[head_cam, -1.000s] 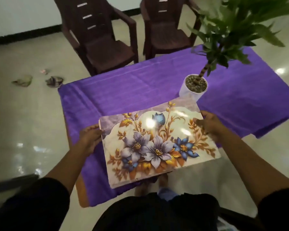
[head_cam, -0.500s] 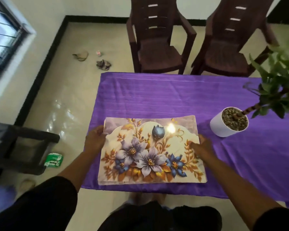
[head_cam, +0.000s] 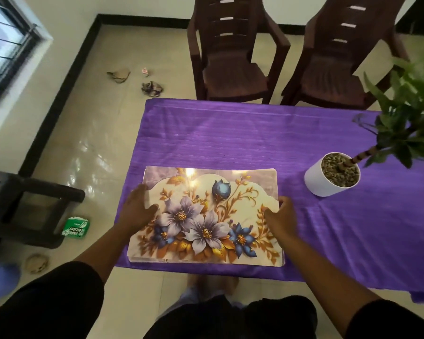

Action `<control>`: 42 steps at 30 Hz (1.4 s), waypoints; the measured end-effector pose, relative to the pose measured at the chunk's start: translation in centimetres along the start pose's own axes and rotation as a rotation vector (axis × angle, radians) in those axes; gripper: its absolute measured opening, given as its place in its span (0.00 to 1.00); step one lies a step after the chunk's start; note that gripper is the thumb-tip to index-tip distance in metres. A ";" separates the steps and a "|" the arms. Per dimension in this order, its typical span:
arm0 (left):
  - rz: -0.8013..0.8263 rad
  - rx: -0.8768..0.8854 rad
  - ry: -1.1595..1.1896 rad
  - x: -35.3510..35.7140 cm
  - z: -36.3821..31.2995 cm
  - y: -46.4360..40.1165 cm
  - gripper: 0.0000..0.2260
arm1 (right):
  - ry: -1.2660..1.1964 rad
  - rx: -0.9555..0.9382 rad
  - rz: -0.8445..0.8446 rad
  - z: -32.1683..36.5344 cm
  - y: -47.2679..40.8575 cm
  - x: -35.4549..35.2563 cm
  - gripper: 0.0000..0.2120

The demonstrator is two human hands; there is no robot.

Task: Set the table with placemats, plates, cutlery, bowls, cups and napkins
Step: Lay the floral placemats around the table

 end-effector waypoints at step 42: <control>-0.236 -0.188 0.163 -2.8 -2.0 1.9 0.17 | 0.093 -0.073 -0.146 1.8 2.8 -2.7 0.23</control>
Point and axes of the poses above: each hand's wrist, its own y-axis away from the middle knuckle, its own x-axis out of the palm, z = x × y, the point moved 10 cm from there along -y, towards the middle knuckle, and after that the axes turned 15 degrees about -y, right-handed, at the moved point
